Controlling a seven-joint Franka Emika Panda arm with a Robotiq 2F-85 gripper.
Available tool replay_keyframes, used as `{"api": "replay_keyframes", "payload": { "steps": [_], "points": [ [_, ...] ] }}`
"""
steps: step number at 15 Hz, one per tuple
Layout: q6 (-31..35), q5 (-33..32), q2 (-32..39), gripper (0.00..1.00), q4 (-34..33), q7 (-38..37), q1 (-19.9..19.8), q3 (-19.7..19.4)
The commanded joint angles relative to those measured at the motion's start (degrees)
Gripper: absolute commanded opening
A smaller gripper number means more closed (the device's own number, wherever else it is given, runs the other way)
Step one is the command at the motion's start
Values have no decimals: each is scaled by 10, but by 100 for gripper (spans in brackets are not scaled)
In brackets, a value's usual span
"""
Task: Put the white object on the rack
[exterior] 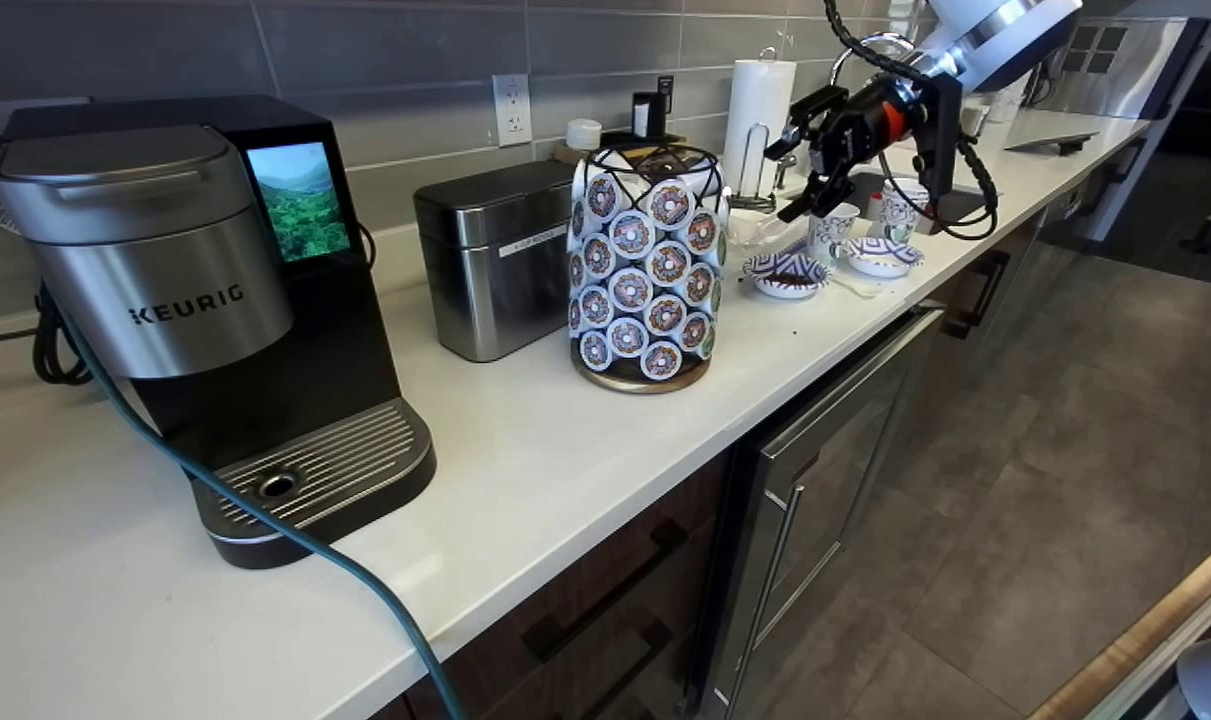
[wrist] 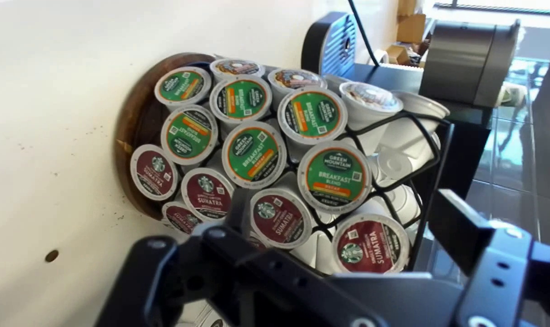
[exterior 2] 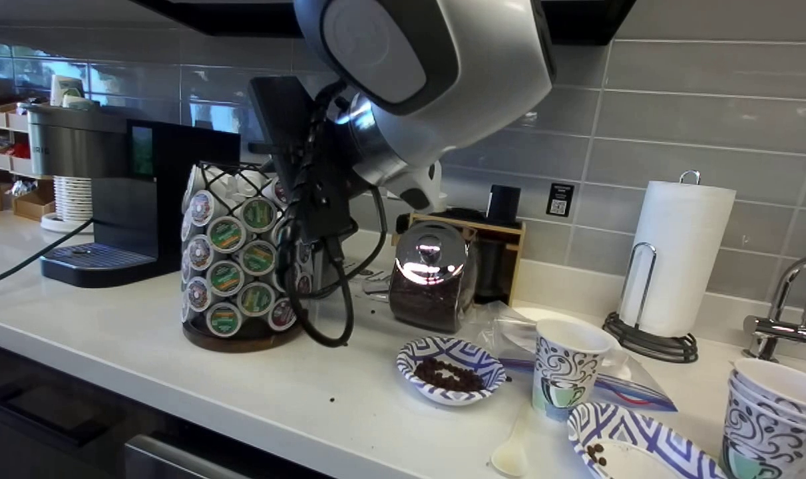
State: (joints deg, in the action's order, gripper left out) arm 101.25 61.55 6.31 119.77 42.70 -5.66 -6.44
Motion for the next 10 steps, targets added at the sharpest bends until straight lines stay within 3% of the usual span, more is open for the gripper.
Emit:
{"api": "replay_keyframes", "payload": {
  "steps": [1, 10],
  "points": [
    [67, -64, -82, 100, 57, -13, 10, 8],
    [200, -176, -223, 100, 152, -12, 33, 47]
  ]
}}
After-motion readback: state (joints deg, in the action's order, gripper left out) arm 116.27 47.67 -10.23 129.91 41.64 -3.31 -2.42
